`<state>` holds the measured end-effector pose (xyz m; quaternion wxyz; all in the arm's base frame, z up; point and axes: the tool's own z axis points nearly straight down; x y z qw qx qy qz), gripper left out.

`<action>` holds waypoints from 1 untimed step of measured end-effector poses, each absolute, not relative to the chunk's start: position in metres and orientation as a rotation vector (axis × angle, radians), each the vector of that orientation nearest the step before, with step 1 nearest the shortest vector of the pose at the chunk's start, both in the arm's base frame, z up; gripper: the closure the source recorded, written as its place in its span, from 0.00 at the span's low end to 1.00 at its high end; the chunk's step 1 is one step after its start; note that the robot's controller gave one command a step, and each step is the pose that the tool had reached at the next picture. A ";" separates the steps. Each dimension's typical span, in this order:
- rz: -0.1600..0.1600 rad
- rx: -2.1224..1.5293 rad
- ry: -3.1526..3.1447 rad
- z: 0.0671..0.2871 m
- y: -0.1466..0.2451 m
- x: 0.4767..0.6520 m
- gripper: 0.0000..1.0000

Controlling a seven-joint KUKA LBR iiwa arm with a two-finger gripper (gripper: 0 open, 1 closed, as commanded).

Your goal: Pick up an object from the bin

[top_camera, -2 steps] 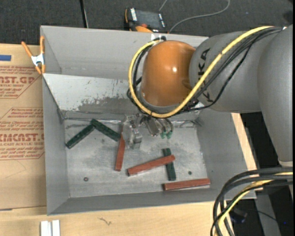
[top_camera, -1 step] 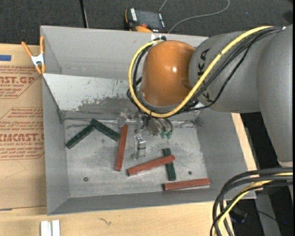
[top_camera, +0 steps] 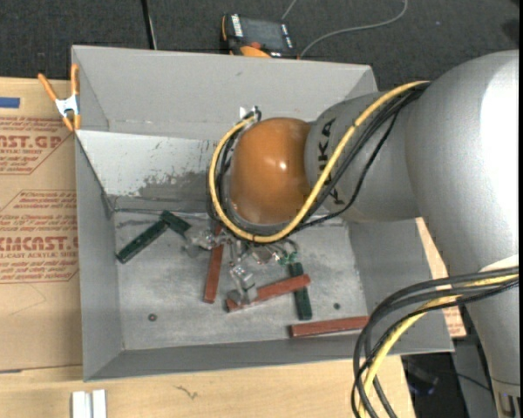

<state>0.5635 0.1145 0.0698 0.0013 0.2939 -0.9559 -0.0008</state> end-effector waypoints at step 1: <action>-0.003 0.921 -3.006 0.070 0.114 0.565 1.00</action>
Offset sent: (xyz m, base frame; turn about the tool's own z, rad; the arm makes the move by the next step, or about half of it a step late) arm 0.0000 0.0000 0.0000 0.0000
